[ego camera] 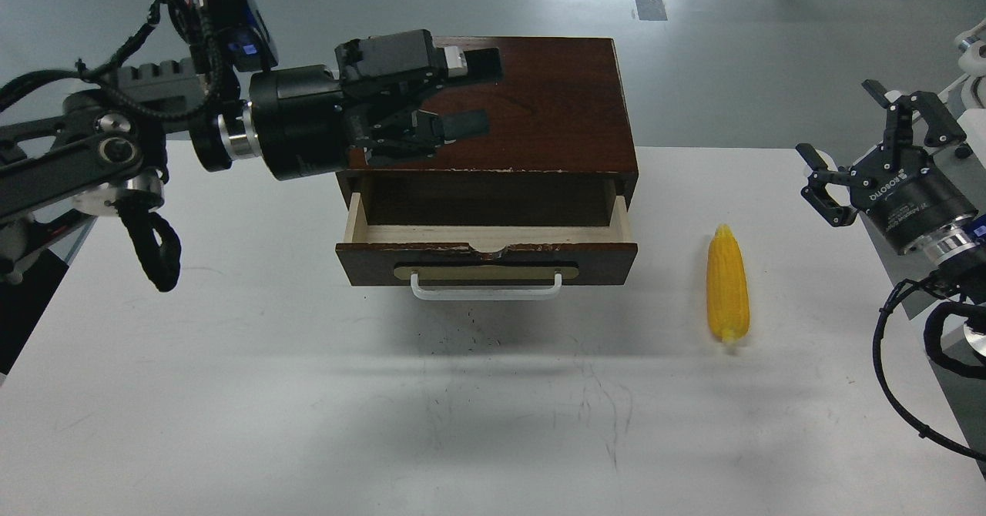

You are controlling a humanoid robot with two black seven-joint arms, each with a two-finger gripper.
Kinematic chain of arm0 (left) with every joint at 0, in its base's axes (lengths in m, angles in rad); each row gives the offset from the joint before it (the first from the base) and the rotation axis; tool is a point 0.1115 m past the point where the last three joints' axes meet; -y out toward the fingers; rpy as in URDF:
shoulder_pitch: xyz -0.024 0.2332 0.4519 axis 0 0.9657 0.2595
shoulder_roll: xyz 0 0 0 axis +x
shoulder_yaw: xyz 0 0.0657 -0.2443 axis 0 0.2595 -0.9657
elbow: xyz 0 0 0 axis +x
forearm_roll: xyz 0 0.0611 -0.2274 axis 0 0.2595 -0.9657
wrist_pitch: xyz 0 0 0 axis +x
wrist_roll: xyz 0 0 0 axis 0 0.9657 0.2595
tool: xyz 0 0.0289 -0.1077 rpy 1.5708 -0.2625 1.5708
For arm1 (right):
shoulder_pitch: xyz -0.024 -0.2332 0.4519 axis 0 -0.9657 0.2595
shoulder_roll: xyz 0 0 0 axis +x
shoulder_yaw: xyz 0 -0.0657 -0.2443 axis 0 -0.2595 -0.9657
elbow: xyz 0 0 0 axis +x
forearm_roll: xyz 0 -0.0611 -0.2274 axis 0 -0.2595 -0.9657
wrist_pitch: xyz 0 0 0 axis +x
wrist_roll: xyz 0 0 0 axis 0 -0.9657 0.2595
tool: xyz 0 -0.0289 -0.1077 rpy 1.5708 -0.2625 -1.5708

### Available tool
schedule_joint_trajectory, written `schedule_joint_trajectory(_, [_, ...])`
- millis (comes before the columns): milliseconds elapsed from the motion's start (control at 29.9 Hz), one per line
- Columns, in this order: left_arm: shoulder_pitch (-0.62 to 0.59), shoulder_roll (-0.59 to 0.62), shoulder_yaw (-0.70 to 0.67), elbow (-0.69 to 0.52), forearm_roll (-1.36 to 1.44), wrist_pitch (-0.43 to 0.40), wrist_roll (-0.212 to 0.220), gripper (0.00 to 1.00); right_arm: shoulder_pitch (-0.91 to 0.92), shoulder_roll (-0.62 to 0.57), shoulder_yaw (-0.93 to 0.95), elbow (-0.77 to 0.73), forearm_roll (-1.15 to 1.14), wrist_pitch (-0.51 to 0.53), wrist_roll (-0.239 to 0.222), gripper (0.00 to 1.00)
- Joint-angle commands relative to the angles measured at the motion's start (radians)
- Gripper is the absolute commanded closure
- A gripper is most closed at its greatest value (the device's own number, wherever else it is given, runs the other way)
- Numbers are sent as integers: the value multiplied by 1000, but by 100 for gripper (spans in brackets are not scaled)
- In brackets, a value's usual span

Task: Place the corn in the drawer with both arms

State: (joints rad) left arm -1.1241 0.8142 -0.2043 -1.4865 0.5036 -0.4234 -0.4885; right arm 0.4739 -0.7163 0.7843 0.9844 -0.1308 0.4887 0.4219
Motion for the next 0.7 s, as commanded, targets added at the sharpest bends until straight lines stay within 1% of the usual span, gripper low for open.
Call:
schedule_joint_trajectory(0, [111, 37, -35, 41, -210, 66, 0, 1, 0, -29, -7, 7, -7, 0, 0, 0])
schedule_joint_trajectory(33, [147, 43, -46, 70, -262, 71, 0, 1, 0, -44, -10, 16, -13, 0, 0, 0])
schedule_joint_trajectory(100, [174, 42, -59, 110, -301, 74, 0, 1, 5, -61, -11, 25, -39, 0, 0, 0])
schedule_joint_trajectory(167, [231, 36, -89, 199, -341, 75, 0, 1, 17, -86, -11, 33, -145, 0, -2, 0])
schedule_joint_trajectory(301, [317, 28, -141, 264, -346, 69, 0, 1, 40, -106, -11, 49, -286, 0, -2, 0])
schedule_joint_trajectory(334, [351, 19, -173, 281, -346, 66, 0, 1, 43, -117, -13, 60, -338, 0, 0, 0])
schedule_joint_trajectory(401, [397, 5, -228, 290, -346, 64, 0, 1, 48, -143, -14, 77, -438, 0, 0, 0])
schedule_joint_trajectory(435, [421, -3, -262, 290, -344, 64, 0, 1, 55, -159, -14, 91, -525, 0, 0, 0])
schedule_joint_trajectory(501, [443, -6, -286, 290, -344, 63, 0, 1, 74, -170, -14, 100, -619, 0, 0, 0])
schedule_joint_trajectory(535, [455, -9, -299, 290, -344, 63, 0, 1, 93, -178, -22, 105, -710, 0, 0, 0])
schedule_joint_trajectory(635, [463, -10, -303, 290, -344, 63, 0, 1, 164, -193, -94, 100, -927, 0, 0, 0])
schedule_joint_trajectory(669, [464, -12, -305, 290, -344, 63, 0, 1, 182, -198, -118, 99, -964, 0, 1, 0])
